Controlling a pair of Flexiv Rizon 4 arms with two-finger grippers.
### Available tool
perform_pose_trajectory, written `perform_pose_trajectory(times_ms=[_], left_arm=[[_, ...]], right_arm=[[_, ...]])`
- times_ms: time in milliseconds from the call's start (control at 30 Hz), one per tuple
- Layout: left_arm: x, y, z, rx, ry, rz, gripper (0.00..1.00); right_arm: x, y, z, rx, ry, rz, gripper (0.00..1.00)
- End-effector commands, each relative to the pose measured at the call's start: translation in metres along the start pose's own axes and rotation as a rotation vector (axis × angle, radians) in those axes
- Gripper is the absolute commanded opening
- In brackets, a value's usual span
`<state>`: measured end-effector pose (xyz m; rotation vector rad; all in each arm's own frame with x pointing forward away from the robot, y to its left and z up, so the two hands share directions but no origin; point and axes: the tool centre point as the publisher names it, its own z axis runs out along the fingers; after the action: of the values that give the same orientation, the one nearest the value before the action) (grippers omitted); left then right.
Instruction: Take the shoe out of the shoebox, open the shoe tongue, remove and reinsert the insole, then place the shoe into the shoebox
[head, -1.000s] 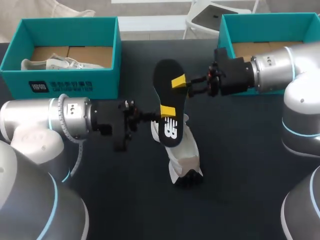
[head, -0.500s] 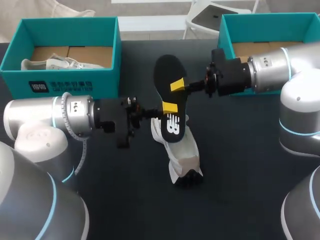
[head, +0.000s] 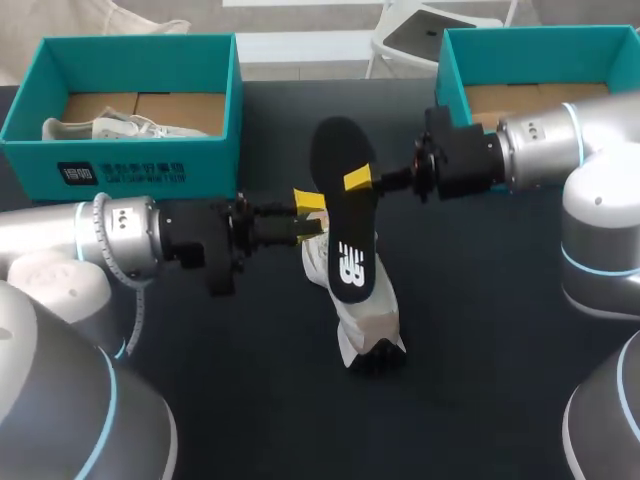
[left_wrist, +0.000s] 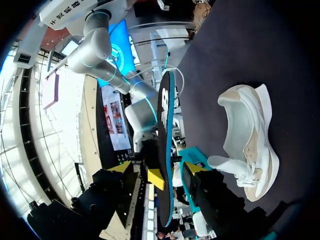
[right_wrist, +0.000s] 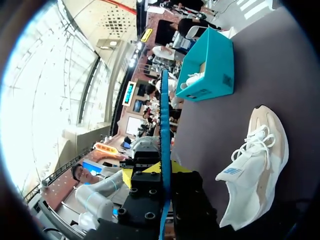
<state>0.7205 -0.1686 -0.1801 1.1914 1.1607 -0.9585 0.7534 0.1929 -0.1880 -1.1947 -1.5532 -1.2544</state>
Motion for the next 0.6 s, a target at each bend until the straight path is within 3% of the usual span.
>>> perform_pose_trajectory(times_ms=[33,133,600], left_arm=[[-0.0199,0.0044,-0.0210,0.020,0.099,-0.025,1.00],[-0.0271,0.0085,-0.0190,0.068,0.175,-0.007,1.00],[-0.0295,0.0095,-0.0188,0.072,0.151,0.000,1.00]], right_arm=[[-0.0065,0.0017,0.0022,0.010,0.005,0.006,0.00],[-0.0092,0.0008,0.0030,0.010,0.007,0.011,0.00],[-0.0155,-0.0018,0.0052,0.016,0.013,0.023,0.00]])
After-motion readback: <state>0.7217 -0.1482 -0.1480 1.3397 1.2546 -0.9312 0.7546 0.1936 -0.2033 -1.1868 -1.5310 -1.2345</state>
